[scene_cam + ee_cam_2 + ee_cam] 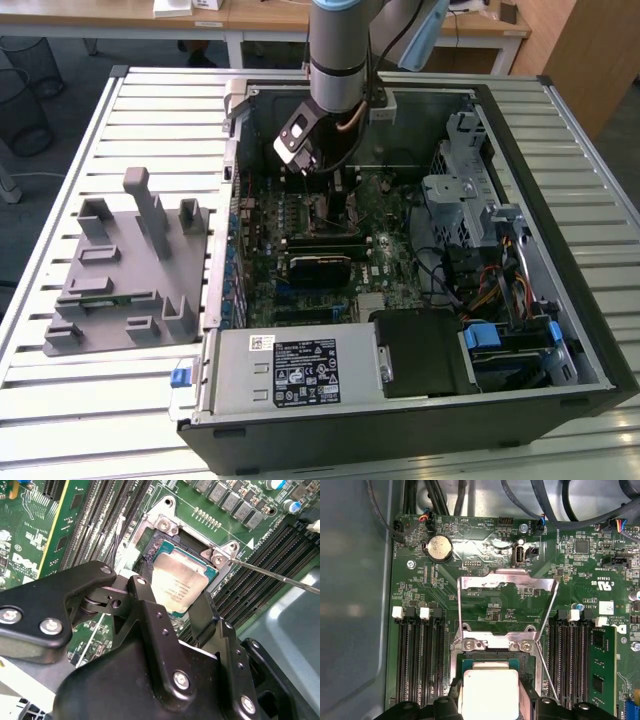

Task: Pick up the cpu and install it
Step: 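Place the cpu into insertion slot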

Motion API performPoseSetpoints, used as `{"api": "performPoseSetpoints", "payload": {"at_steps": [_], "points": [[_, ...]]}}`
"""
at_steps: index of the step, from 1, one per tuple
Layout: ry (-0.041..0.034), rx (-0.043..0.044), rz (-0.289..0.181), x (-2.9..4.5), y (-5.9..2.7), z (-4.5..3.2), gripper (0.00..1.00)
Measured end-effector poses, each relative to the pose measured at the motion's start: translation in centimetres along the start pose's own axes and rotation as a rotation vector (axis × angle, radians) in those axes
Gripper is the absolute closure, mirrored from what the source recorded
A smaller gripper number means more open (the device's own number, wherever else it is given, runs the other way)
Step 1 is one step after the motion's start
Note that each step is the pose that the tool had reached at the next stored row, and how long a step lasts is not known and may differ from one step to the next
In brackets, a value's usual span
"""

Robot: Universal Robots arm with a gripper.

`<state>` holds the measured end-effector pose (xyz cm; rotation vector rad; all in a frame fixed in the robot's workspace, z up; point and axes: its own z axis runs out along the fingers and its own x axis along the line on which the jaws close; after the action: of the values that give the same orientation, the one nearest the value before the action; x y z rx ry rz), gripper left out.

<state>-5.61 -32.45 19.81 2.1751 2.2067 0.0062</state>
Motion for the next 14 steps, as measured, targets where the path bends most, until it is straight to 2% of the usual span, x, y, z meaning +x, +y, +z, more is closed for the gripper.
{"api": "performPoseSetpoints", "payload": {"at_steps": [14], "points": [[-0.0002,0.0001,0.000,-0.27,0.15,0.07,0.47]]}}
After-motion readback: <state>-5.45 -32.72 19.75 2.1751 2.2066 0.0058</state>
